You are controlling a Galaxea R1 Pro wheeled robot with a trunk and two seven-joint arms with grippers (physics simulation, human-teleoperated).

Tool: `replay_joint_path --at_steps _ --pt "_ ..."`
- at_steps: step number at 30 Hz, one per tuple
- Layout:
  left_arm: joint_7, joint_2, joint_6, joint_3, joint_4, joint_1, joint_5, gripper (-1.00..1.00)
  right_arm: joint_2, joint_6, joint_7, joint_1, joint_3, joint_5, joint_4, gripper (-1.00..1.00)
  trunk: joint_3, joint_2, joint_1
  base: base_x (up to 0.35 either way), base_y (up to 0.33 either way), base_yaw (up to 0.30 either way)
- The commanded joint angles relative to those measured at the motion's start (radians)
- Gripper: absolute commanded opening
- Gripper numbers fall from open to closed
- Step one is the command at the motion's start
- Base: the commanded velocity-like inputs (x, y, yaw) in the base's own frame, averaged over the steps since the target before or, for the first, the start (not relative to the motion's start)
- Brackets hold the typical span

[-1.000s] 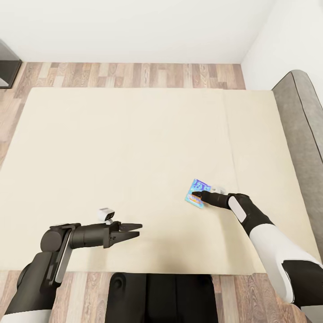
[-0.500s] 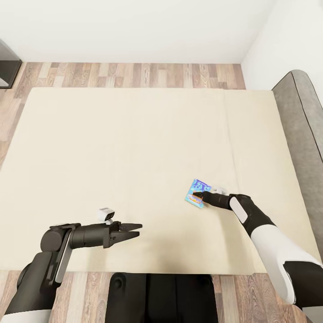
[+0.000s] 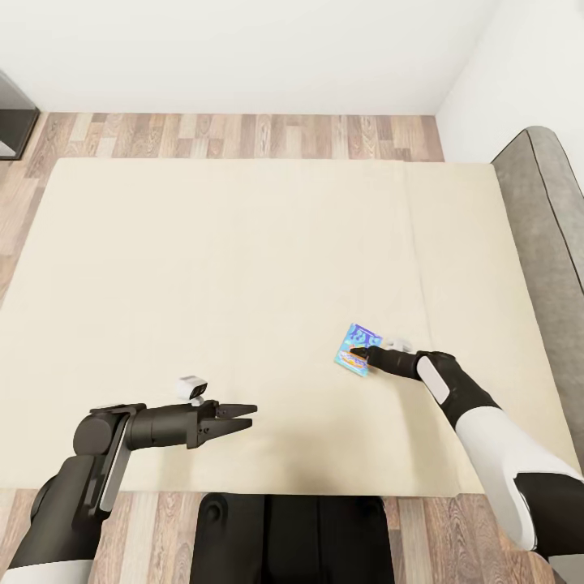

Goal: Put all the toys in the child's room - the three board games (two on the bed and one on the table), the two jigsaw puzzles on the table, and the tennis ball on the table - inside the toy box on the table in the child's room.

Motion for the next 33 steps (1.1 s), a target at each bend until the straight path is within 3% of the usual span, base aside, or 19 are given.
replay_joint_path --at_steps 1,24,33 --pt "-0.004 0.000 0.011 0.000 0.000 0.000 -0.001 1.00 -0.001 0.004 0.000 0.000 0.003 -0.005 -0.001 1.00 -0.001 -0.002 0.001 0.000 0.000 0.000" --pt "-0.004 0.001 0.011 0.004 0.000 0.000 0.000 1.00 0.010 0.022 -0.019 -0.011 0.001 -0.007 -0.008 1.00 -0.001 -0.002 0.001 0.000 0.000 0.000" --pt "-0.004 0.001 0.011 0.004 0.000 0.000 -0.001 1.00 0.014 0.120 -0.128 -0.077 -0.003 -0.011 -0.013 1.00 -0.001 -0.002 0.001 0.000 0.000 0.000"
